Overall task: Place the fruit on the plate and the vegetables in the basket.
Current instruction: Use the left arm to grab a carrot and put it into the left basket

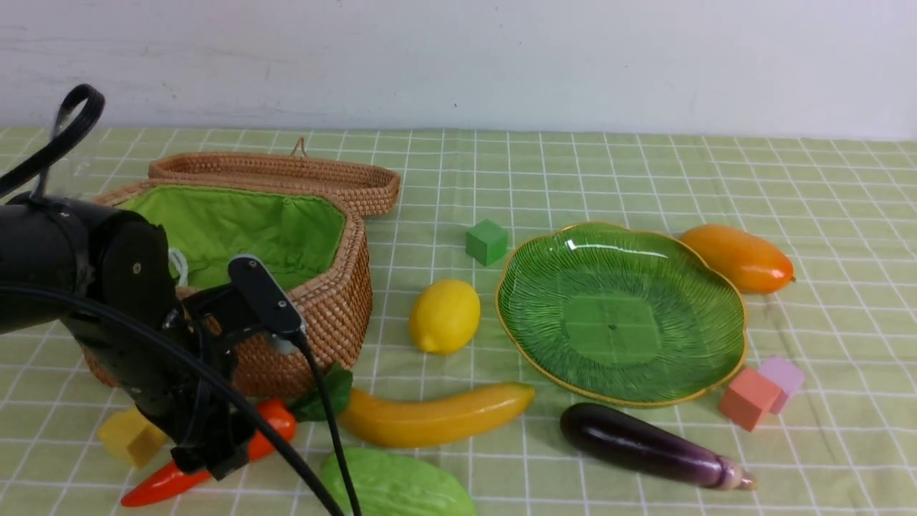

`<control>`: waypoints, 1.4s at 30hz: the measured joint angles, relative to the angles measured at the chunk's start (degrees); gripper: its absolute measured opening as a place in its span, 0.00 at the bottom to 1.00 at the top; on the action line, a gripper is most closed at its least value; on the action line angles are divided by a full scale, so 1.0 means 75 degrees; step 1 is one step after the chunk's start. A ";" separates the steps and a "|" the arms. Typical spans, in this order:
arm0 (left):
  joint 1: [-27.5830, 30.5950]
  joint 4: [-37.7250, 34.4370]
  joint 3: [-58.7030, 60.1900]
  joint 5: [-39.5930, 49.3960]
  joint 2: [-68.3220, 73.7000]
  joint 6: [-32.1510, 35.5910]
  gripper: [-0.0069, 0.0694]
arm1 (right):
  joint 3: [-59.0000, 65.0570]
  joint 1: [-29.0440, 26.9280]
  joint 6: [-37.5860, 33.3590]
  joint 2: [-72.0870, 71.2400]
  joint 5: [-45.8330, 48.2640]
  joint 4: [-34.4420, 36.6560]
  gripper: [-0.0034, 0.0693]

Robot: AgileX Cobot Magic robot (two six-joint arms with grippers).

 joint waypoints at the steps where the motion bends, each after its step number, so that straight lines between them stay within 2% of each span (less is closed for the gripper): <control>1: 0.0003 0.0000 -0.0003 -0.0070 0.0049 0.0008 0.82 | 0.0000 0.0000 -0.0109 0.0000 0.0000 0.0164 0.06; 10: 0.0003 0.0041 -0.0029 -0.0447 0.0518 0.0051 0.82 | -0.0006 0.0000 -0.1075 0.0000 -0.0098 0.1192 0.07; 16: 0.0003 0.0041 -0.0046 -0.0665 0.0694 0.0051 0.81 | -0.0006 0.0000 -0.1137 0.0000 -0.0114 0.1227 0.08; 24: 0.0003 0.0053 -0.0052 -0.0810 0.0789 0.0060 0.73 | -0.0009 0.0000 -0.1161 0.0000 -0.0114 0.1233 0.08; 34: 0.0003 0.0000 -0.0142 -0.0449 0.0789 0.0060 0.55 | -0.0014 0.0000 -0.1185 0.0000 -0.0114 0.1241 0.09; 42: 0.0003 0.0000 -0.0107 -0.0274 0.0606 0.0060 0.56 | -0.0014 0.0000 -0.1185 0.0000 -0.0092 0.1234 0.10</control>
